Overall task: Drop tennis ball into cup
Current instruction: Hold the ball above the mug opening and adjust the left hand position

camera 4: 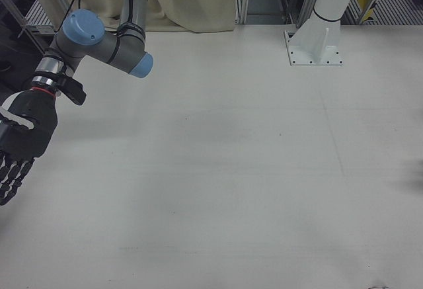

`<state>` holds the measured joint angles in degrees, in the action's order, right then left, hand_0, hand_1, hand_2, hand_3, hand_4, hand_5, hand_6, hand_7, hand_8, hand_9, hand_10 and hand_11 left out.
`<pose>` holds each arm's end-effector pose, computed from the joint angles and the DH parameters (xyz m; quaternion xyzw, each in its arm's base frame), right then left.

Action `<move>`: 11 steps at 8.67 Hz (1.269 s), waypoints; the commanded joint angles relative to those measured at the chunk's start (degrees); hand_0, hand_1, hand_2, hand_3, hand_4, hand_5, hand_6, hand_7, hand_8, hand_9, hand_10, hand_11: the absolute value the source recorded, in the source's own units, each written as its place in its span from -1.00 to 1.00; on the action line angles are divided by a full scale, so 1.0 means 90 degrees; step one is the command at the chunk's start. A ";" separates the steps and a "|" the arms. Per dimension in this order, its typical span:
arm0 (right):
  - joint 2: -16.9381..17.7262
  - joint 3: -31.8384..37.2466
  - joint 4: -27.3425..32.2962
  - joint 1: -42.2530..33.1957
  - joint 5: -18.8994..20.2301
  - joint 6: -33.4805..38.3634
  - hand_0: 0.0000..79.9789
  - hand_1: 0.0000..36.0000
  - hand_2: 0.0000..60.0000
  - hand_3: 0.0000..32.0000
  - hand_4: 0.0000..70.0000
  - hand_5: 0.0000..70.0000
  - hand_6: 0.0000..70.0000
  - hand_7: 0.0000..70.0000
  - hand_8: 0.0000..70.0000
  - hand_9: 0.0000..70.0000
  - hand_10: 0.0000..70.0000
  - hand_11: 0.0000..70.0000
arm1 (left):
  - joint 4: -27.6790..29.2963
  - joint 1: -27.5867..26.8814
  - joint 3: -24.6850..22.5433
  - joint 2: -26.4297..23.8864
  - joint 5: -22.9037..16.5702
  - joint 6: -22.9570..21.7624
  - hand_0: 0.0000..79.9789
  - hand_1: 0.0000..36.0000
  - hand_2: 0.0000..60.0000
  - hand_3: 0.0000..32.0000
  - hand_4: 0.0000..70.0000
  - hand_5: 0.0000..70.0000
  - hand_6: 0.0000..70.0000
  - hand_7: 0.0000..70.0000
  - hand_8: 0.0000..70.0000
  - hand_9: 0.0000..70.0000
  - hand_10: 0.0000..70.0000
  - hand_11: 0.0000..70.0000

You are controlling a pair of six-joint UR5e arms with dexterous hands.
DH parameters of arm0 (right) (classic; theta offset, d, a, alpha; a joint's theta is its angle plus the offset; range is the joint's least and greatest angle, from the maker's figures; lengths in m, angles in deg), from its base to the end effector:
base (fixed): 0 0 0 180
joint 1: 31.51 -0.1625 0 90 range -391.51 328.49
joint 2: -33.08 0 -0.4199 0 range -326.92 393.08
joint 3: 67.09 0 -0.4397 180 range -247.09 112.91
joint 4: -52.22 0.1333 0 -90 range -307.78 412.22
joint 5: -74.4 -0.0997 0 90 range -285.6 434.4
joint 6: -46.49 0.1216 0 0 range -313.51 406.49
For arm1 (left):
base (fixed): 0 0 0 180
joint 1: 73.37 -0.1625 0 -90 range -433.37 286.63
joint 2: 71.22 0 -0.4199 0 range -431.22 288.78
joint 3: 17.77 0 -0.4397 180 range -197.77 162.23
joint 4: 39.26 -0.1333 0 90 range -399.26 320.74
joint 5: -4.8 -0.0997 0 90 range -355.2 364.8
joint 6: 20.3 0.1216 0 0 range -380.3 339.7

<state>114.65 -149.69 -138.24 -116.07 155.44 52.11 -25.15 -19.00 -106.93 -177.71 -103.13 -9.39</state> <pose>0.0944 -0.6151 0.6880 0.0028 0.6474 -0.7604 0.0517 0.3255 -0.6187 0.4756 -0.2593 0.8179 -0.4021 0.3197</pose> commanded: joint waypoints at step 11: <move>0.0000 0.0008 0.0000 0.0000 0.0000 0.0000 -1.00 -1.00 -1.00 -1.00 -1.00 -1.00 -1.00 -1.00 -1.00 -1.00 -1.00 -1.00 | 0.0464 -0.0044 0.0279 0.0641 0.0059 0.0174 0.18 0.61 0.92 -1.00 -0.90 -0.87 -0.81 -0.56 -0.98 -0.95 -1.00 -0.97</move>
<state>114.65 -149.58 -138.24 -116.06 155.44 52.11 -20.95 -19.29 -105.11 -171.72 -102.66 -8.15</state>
